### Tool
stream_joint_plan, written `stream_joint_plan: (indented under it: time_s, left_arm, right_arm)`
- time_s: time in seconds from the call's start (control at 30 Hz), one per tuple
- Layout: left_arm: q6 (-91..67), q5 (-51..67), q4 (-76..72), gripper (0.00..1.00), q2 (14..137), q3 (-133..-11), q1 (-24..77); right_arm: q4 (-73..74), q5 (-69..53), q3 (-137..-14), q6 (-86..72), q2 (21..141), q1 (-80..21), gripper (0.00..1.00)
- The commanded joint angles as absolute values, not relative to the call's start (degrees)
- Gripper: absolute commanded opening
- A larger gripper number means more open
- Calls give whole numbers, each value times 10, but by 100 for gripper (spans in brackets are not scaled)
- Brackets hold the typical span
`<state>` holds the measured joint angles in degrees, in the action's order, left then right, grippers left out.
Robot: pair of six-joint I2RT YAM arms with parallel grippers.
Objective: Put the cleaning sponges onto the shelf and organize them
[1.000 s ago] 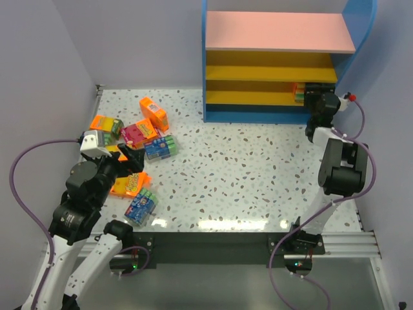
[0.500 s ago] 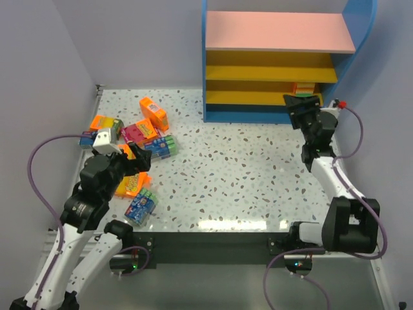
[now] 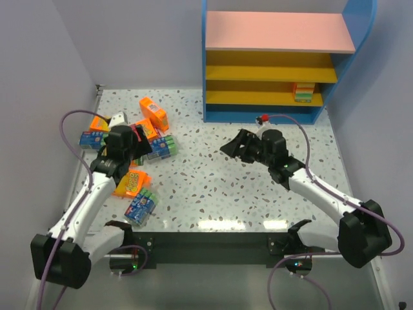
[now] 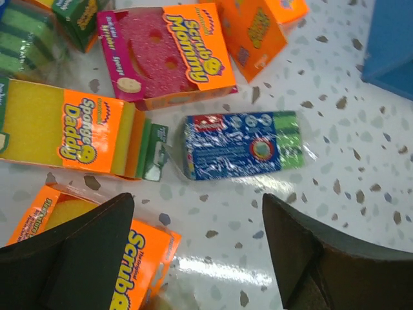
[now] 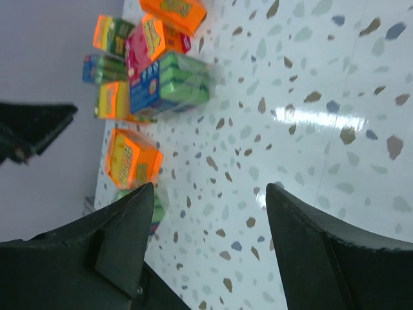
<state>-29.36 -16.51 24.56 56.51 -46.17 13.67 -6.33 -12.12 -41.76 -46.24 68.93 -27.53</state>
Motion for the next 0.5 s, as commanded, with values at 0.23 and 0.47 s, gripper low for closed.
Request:
stream_joint_plan:
  time_s: [0.23,0.47]
  left_arm:
    - [-329,-13,114,73,778,-531,64]
    - [-337,-5,55,60,839,-511,66]
  right_arm:
    - [-43,-117,-350,-430,658,-353,76]
    - [-7,-107,-322,-420,607,-356,77]
